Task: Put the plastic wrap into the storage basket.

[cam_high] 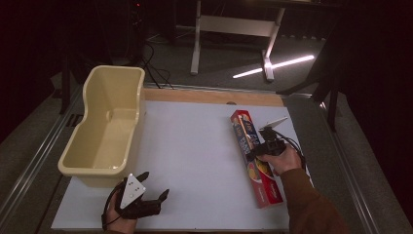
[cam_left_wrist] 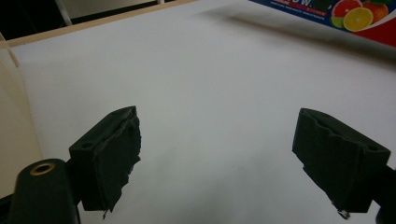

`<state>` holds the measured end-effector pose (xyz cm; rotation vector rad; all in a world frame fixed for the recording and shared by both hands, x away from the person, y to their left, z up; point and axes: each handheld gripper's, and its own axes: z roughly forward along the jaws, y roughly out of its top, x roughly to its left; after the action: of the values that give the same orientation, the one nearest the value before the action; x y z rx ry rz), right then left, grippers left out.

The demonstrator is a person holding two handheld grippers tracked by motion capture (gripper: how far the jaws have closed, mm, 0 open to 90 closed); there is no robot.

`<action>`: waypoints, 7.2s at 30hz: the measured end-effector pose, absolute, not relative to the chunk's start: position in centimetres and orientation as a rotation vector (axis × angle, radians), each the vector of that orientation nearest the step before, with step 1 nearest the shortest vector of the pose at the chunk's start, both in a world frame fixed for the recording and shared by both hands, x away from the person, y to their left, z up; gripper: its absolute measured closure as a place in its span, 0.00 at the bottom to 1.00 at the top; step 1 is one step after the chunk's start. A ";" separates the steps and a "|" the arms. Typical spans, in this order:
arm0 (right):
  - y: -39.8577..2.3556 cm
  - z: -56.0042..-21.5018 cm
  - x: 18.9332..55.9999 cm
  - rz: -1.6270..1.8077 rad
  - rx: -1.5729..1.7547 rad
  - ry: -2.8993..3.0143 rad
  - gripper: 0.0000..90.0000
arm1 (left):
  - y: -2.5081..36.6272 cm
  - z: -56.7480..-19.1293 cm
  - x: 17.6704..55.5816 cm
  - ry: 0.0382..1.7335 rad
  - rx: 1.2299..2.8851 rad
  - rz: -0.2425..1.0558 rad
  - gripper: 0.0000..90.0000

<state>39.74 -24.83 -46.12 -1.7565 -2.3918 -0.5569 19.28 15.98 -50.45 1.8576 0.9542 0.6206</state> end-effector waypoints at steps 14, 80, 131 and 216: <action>-20.6 -45.1 39.6 -0.699 -1.630 -2.384 0.47 | 16.0 -50.4 19.3 0.957 1.855 0.622 0.17; -3.7 -36.0 43.4 -1.234 -1.419 -2.028 0.47 | 15.2 -50.6 18.7 0.919 1.860 0.607 0.17; 6.2 -35.2 42.6 -1.330 -1.366 -1.658 0.47 | 15.4 -50.3 18.6 0.918 1.824 0.604 0.17; 10.8 -36.6 42.9 -1.171 -1.528 -1.873 0.44 | 16.1 -50.2 18.4 0.941 1.785 0.605 0.17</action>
<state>42.85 10.80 -36.60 -1.5281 -1.8734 -1.1708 18.37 16.07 -50.21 1.7853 0.9411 0.6048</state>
